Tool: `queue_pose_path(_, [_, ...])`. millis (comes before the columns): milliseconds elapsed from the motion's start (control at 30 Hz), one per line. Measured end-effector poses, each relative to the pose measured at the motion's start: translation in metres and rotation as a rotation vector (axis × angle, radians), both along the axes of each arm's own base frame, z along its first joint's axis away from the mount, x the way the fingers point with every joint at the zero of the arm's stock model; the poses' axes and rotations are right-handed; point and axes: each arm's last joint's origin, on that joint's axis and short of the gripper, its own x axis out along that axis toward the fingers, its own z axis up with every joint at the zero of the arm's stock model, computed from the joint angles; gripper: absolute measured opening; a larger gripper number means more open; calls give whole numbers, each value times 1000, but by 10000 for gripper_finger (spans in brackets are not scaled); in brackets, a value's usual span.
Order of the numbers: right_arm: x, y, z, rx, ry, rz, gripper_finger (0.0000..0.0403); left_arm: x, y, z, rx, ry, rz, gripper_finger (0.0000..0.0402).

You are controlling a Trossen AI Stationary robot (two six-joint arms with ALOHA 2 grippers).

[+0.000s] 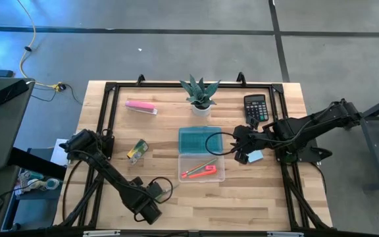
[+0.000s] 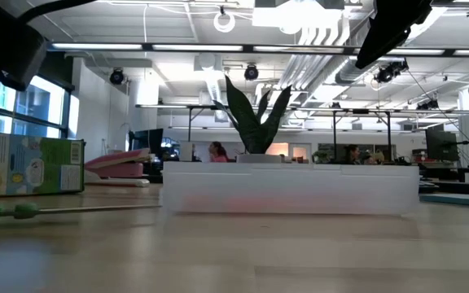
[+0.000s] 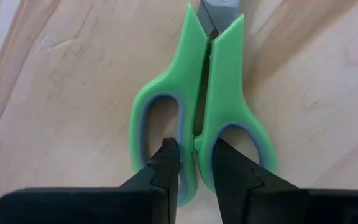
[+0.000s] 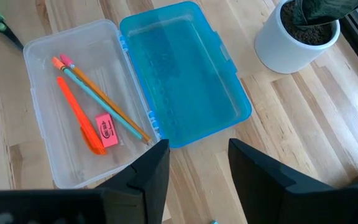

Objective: Pack school essentials
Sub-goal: Put the green scissors into the blue supply box

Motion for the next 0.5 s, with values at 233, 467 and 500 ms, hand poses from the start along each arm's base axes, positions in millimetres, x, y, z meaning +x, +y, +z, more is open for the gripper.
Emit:
queue_pose_path(233, [0,0,0,0,0,0,156,-4,-4,1,1,-3,-16,68])
queue_pose_path(467, [0,0,0,0,0,0,156,-9,-5,12,-3,-32,-20,65])
queue_pose_path(500, [0,0,0,0,0,0,156,-10,-5,13,-1,-32,-21,65])
